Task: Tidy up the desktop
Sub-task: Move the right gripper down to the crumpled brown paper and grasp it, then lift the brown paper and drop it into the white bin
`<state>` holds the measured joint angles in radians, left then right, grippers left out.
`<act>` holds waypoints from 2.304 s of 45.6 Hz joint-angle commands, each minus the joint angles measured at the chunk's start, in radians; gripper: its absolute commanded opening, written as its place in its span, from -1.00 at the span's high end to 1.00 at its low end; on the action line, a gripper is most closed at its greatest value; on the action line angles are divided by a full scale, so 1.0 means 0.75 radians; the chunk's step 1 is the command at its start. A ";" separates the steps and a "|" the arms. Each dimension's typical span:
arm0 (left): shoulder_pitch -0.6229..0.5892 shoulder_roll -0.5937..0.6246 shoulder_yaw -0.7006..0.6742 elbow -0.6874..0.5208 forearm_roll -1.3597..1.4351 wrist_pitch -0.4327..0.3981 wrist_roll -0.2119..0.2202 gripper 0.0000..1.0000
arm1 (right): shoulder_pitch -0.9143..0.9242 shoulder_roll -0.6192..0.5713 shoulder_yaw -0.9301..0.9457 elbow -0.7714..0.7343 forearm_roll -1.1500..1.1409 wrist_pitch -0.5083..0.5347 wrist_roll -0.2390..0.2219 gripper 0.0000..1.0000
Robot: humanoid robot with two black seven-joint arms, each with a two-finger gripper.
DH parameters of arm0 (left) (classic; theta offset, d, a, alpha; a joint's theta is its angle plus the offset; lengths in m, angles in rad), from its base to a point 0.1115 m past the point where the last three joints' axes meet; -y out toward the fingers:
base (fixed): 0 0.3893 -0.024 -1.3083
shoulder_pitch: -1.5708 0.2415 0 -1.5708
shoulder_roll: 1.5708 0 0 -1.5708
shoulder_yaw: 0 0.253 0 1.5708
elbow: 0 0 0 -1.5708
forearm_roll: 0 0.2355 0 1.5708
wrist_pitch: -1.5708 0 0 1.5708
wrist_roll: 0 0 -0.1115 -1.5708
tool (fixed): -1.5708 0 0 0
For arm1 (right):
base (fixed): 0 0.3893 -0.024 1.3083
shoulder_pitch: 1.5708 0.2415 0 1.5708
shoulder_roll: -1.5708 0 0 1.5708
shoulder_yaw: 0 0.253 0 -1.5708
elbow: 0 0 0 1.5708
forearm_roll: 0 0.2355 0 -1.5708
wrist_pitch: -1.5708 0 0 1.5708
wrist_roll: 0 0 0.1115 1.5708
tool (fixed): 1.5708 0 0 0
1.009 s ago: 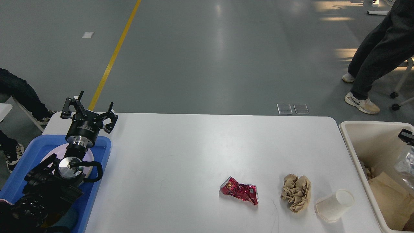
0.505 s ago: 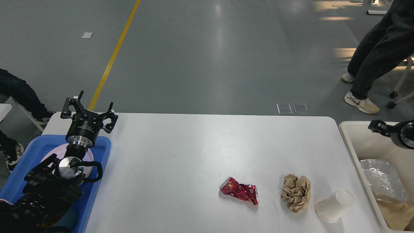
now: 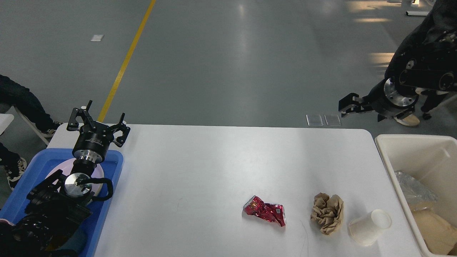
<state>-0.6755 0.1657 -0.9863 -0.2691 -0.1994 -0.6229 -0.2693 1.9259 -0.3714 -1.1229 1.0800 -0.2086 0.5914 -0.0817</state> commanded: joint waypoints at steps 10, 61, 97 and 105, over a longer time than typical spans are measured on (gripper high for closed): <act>0.001 0.000 0.000 -0.001 0.000 0.000 -0.001 -0.93 | 0.101 0.060 0.002 0.033 0.000 0.316 0.001 -1.00; -0.001 0.000 0.000 -0.001 0.000 0.000 -0.001 -0.93 | -0.615 0.027 0.168 -0.017 -0.004 -0.187 -0.002 -1.00; 0.001 0.000 0.000 -0.001 0.000 0.000 -0.001 -0.93 | -0.805 0.088 0.241 -0.098 -0.012 -0.330 -0.002 0.05; -0.001 0.000 0.000 -0.001 0.000 0.000 0.001 -0.93 | -0.807 0.109 0.235 -0.092 -0.065 -0.324 -0.014 0.91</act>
<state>-0.6751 0.1657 -0.9863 -0.2697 -0.1994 -0.6228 -0.2698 1.3227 -0.2963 -0.9454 1.0092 -0.2337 0.3480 -0.0872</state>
